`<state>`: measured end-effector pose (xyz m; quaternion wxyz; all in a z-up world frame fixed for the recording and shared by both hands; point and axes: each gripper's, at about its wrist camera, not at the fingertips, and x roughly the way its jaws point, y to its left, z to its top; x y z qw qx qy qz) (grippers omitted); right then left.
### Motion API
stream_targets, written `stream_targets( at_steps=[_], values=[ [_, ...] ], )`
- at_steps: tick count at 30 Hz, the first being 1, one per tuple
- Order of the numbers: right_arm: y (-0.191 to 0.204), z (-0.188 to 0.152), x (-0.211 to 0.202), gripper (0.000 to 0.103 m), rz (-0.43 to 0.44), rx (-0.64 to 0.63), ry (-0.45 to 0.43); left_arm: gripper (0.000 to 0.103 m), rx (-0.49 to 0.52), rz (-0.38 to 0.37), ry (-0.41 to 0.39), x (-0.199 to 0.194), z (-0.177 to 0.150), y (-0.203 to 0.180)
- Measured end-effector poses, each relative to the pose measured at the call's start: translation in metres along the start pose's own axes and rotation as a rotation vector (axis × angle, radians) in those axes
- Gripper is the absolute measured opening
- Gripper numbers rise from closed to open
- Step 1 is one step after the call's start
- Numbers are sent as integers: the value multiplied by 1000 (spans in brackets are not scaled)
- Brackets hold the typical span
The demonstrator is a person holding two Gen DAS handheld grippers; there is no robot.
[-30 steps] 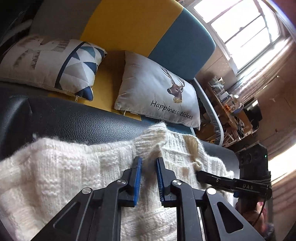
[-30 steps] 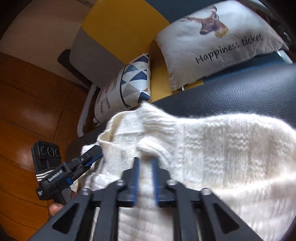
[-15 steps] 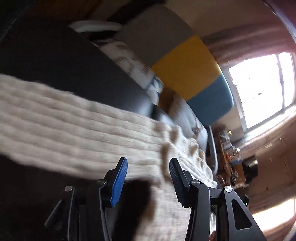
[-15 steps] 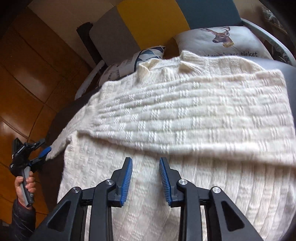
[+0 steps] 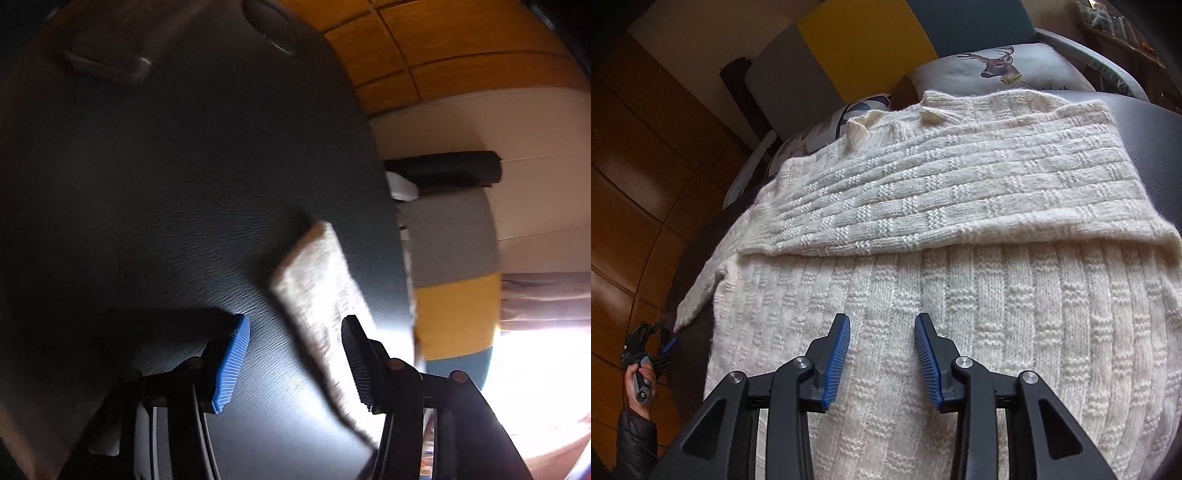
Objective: Fold clothes
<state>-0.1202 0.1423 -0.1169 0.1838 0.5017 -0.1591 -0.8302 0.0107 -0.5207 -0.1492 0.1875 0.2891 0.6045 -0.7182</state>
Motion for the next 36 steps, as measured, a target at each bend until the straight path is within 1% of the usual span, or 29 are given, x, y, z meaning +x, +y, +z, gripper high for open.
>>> stream_targets(
  at_steps=[3, 7, 11, 12, 13, 14, 15, 17, 20, 23, 26, 28, 30, 33, 35, 36],
  values=[
    [2, -2, 0, 39, -10, 2, -2, 52, -24, -16, -7, 14, 2, -7],
    [1, -3, 1, 39, -12, 10, -8, 56, -56, -38, -17, 34, 4, -16],
    [0, -4, 1, 40, -10, 10, -15, 56, -126, -39, -43, 42, 6, -17],
    [0, -4, 1, 40, -9, 11, -16, 51, -138, -29, -47, 44, 7, -17],
    [0, -5, 1, 40, -6, 12, -18, 44, -150, -18, -51, 46, 7, -18],
    [-1, -5, 0, 40, -3, 14, -20, 19, -158, -4, -49, 49, 10, -16],
    [-2, -6, 0, 40, 1, 15, -21, 7, -161, 14, -42, 53, 15, -14],
    [-3, -6, 0, 40, 10, 13, -19, 7, -159, 22, -46, 56, 16, -13],
    [-5, -6, 1, 40, 29, 13, -15, 7, -119, 7, -50, 57, 10, -22],
    [-4, -6, 1, 40, 28, 0, -10, 7, -52, -43, -27, 56, -1, -46],
    [-3, -6, 0, 40, 23, -4, -9, 7, 50, -116, 17, 55, -20, -89],
    [-4, -4, -2, 40, 23, 12, -20, 7, 131, -172, 62, 58, -44, -126],
    [-2, 3, -10, 40, -1, -1, -70, 7, 204, -227, 112, 64, -71, -163],
    [-1, 19, -19, 40, -67, -36, -138, 7, 282, -293, 201, 81, -120, -211],
    [-4, 31, -20, 40, -139, -62, -155, 7, 334, -337, 261, 92, -153, -243],
    [-8, 37, -19, 40, -174, -68, -149, 7, 360, -358, 291, 98, -169, -259]
  ],
)
